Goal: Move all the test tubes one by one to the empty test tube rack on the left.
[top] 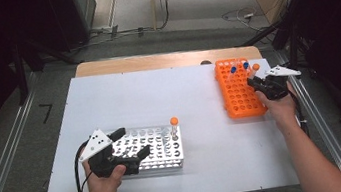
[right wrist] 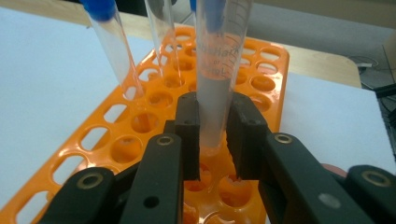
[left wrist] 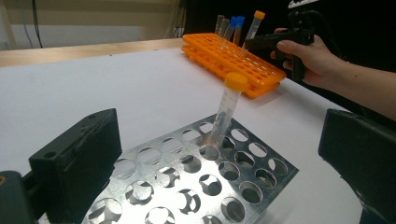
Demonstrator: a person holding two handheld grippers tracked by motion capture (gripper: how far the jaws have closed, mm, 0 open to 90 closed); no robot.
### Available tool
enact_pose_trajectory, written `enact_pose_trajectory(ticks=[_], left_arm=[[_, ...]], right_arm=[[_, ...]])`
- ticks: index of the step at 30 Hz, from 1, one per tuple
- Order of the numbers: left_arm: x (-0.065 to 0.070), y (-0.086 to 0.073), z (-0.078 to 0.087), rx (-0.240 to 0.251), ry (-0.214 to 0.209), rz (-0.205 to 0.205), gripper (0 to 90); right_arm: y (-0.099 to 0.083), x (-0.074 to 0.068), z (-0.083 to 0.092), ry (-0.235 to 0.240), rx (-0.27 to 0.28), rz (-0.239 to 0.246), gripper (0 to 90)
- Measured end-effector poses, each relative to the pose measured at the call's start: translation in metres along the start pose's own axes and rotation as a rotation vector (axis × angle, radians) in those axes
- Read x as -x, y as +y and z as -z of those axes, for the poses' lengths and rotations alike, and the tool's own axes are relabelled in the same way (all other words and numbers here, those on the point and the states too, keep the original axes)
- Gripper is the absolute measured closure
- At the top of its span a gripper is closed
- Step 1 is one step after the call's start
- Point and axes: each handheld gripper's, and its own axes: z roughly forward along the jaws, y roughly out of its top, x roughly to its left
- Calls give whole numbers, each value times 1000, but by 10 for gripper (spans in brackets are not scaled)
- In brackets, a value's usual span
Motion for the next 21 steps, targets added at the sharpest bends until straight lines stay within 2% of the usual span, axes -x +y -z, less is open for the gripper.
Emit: enact_pose_trajectory(ticks=[8,13,20,21], left_arm=[[2,0,-3,-6,-10,-7,0],[3,0,-2,-8,-11,-11,0],[6,0,-4,-8,-20,-19,0],[7,0,-4,-9,-20,-17,0]], right_arm=[[6,-2,20,4,28,-4,731],[6,-9,36,19,49,-11,730],[-1,-27,60,68,58,-1,731],[-3,-33,68,86,63,0,731]])
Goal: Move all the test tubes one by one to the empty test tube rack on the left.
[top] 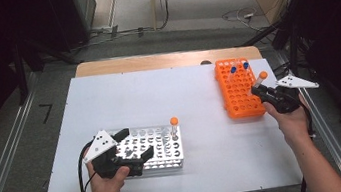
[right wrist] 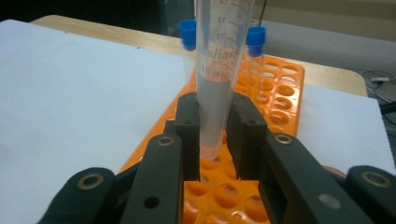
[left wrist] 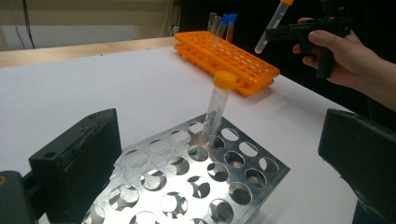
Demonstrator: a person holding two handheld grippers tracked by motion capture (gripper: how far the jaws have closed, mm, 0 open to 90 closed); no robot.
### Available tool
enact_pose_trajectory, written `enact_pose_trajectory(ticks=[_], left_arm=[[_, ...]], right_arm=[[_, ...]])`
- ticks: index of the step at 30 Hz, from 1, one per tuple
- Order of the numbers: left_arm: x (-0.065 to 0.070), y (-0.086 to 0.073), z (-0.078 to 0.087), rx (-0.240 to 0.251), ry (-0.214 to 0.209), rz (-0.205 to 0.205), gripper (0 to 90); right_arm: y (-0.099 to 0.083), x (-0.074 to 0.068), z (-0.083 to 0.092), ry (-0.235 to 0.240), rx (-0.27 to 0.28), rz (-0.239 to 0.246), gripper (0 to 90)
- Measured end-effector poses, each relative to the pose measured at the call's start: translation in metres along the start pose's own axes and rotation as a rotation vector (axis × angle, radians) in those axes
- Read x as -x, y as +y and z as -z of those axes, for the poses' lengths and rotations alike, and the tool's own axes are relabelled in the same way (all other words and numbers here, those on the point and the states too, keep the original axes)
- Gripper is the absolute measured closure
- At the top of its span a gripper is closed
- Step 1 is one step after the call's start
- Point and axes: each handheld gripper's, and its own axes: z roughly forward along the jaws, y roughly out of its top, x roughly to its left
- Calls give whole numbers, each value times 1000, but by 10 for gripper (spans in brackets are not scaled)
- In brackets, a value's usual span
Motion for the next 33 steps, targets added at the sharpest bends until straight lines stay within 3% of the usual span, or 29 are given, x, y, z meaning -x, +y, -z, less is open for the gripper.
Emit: enact_pose_trajectory(ticks=[10,14,23,33], left_arm=[[4,0,-2,-3,-12,-10,0],[7,0,-4,-7,-20,-15,0],[15,-1,-8,-16,-40,-31,0],[29,0,-10,-16,-73,-52,0]], right_arm=[[-7,-36,28,86,-10,35,731],[-12,-49,34,113,-15,49,731],[-33,-90,48,226,-40,78,731],[-41,-120,57,312,-50,118,731]])
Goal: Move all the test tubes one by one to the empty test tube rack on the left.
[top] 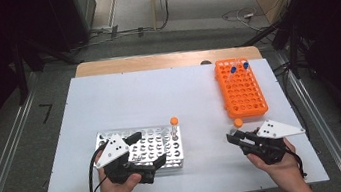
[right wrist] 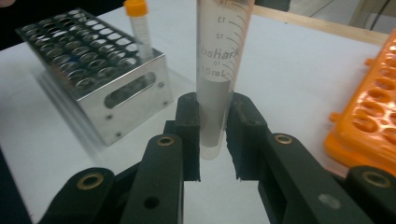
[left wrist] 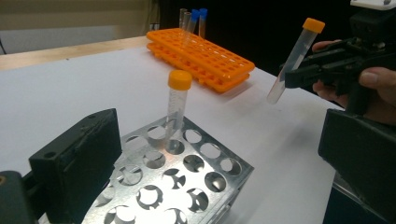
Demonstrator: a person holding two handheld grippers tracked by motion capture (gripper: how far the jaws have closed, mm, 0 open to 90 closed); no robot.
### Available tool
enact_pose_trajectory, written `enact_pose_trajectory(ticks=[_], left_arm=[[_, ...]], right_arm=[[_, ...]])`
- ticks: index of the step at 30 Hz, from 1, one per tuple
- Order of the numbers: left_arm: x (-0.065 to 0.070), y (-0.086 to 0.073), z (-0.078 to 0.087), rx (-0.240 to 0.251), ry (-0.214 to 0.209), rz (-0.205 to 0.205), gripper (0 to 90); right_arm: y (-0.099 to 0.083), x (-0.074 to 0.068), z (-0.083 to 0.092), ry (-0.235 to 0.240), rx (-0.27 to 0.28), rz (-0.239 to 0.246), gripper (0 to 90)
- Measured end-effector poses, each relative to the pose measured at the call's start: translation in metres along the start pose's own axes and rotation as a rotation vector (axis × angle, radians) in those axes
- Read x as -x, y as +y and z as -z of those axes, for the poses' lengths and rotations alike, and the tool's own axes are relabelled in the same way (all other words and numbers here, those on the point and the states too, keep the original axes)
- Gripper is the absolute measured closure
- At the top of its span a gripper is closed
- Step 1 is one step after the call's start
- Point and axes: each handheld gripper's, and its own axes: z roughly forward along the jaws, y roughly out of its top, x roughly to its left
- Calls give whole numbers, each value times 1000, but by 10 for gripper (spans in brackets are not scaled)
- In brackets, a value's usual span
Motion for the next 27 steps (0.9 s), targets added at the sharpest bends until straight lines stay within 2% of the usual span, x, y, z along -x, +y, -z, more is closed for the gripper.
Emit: enact_pose_trajectory(ticks=[7,9,16,22,27], left_arm=[[10,2,-2,1,-25,-24,0],[13,3,-3,6,-34,-29,10],[23,5,-10,4,-73,-44,39],[35,7,-18,1,-119,-62,120],[40,8,-22,-2,-135,-68,182]], right_arm=[[1,-20,-6,58,-17,29,731],[1,-28,-9,83,-23,53,731],[2,-40,-14,113,-37,72,731],[4,-53,-20,152,-48,97,731],[5,-60,-22,168,-47,108,731]])
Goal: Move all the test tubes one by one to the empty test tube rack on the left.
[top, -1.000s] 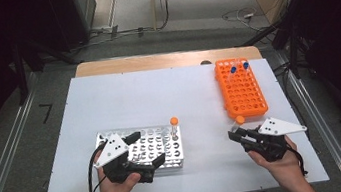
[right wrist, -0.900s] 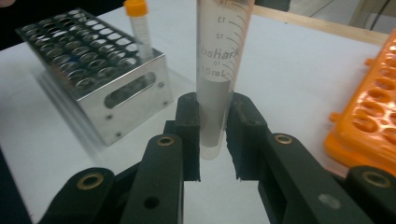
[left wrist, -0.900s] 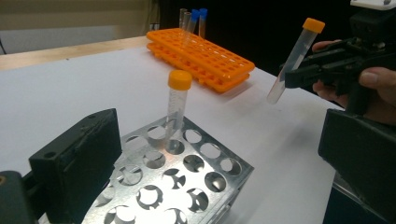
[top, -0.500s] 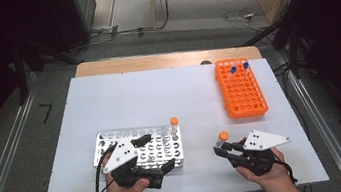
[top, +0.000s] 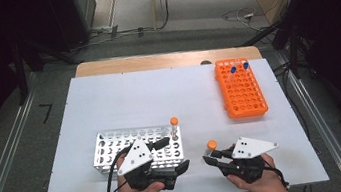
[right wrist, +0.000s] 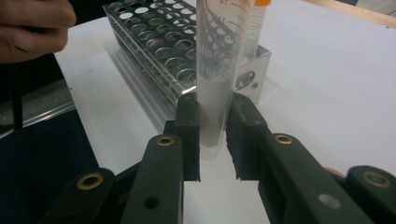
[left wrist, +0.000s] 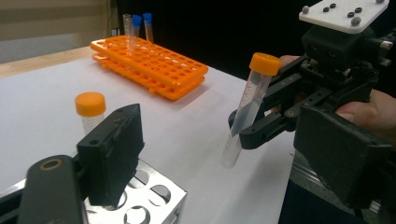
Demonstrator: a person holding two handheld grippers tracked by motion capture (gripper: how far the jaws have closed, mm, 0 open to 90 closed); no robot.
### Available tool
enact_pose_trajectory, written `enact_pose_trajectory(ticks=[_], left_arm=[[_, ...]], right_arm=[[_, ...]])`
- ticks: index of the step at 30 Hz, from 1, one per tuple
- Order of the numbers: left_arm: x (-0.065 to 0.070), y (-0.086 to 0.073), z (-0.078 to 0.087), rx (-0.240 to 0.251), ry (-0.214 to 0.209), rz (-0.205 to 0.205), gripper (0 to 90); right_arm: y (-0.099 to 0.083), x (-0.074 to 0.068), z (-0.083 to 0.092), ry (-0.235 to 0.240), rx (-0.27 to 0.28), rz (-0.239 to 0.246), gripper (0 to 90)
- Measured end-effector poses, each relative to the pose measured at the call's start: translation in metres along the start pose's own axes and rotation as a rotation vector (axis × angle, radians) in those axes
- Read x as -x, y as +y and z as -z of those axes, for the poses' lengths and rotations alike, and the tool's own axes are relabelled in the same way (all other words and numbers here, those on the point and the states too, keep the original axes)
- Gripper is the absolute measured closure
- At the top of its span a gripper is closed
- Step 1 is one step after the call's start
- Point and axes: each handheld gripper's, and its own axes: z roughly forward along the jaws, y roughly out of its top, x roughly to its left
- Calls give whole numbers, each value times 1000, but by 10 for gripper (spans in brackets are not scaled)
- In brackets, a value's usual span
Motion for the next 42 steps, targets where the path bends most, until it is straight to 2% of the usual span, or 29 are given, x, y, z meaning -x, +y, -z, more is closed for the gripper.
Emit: enact_pose_trajectory(ticks=[4,12,15,23,27,28,32,37,42], left_arm=[[5,0,-6,-9,-18,-10,274],[12,1,-17,-29,-32,-20,344],[14,1,-21,-38,-38,-22,399],[19,2,-31,-50,-74,-32,484],[20,2,-36,-64,-92,-29,614],[19,2,-36,-68,-97,-31,614],[20,3,-38,-78,-103,-41,705],[20,2,-38,-88,-85,-63,739],[17,2,-37,-78,-89,-49,748]], right_arm=[[2,-6,-2,15,-6,10,731],[4,-12,-4,35,-8,23,731],[6,-16,-5,44,-7,30,731],[6,-20,-8,54,-21,40,731],[7,-22,-9,61,-24,45,731],[7,-22,-9,61,-24,45,731],[6,-21,-10,60,-30,39,731],[5,-19,-11,66,-36,36,730],[5,-17,-11,75,-34,36,727]])
